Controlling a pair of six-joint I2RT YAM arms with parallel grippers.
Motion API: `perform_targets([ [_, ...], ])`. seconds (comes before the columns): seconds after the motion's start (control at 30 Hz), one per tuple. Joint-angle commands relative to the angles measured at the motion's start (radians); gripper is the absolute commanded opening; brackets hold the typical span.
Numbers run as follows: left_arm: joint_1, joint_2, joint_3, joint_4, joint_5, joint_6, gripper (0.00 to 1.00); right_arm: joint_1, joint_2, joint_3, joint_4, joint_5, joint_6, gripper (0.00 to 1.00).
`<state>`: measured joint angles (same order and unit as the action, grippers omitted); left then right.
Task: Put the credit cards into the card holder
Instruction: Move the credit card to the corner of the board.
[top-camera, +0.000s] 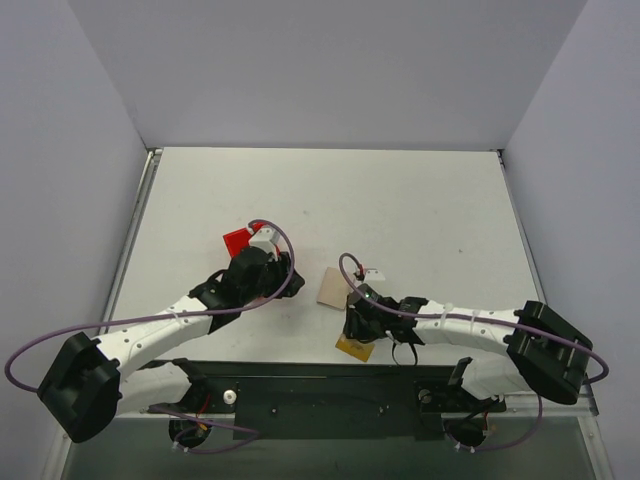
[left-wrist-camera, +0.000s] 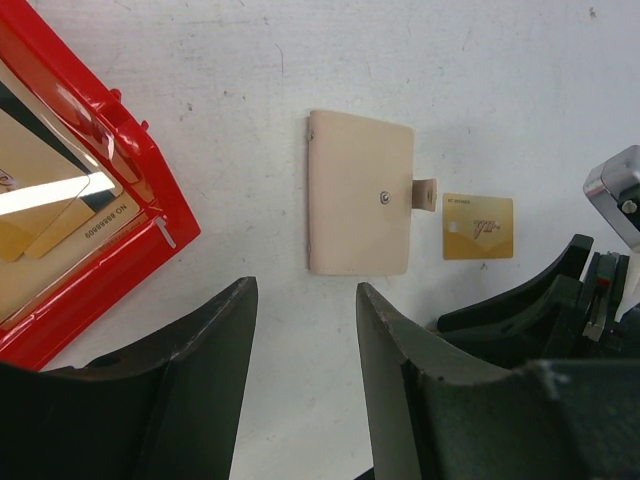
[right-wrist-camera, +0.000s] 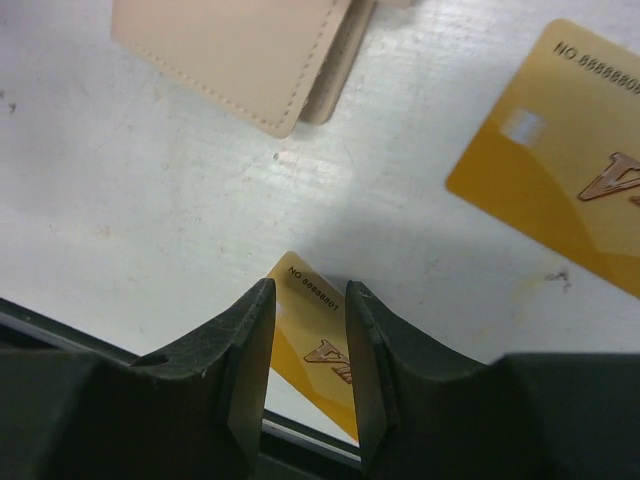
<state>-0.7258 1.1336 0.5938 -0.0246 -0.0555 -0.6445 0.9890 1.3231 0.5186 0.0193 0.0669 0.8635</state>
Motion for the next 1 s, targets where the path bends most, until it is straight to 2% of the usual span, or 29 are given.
perform_targets([
  [0.0, -0.006, -0.032, -0.017, 0.026, 0.017, -0.011, 0.54, 0.039, 0.038, -0.028, -0.128, -0.032, 0.017, 0.31],
  [0.47, -0.004, -0.024, -0.028, 0.026, 0.028, -0.017, 0.54, 0.042, -0.067, -0.061, -0.265, 0.057, 0.049, 0.31],
  [0.97, -0.006, 0.018, -0.020, 0.054, 0.043, -0.020, 0.54, 0.051, -0.163, -0.127, -0.257, -0.039, 0.068, 0.32],
])
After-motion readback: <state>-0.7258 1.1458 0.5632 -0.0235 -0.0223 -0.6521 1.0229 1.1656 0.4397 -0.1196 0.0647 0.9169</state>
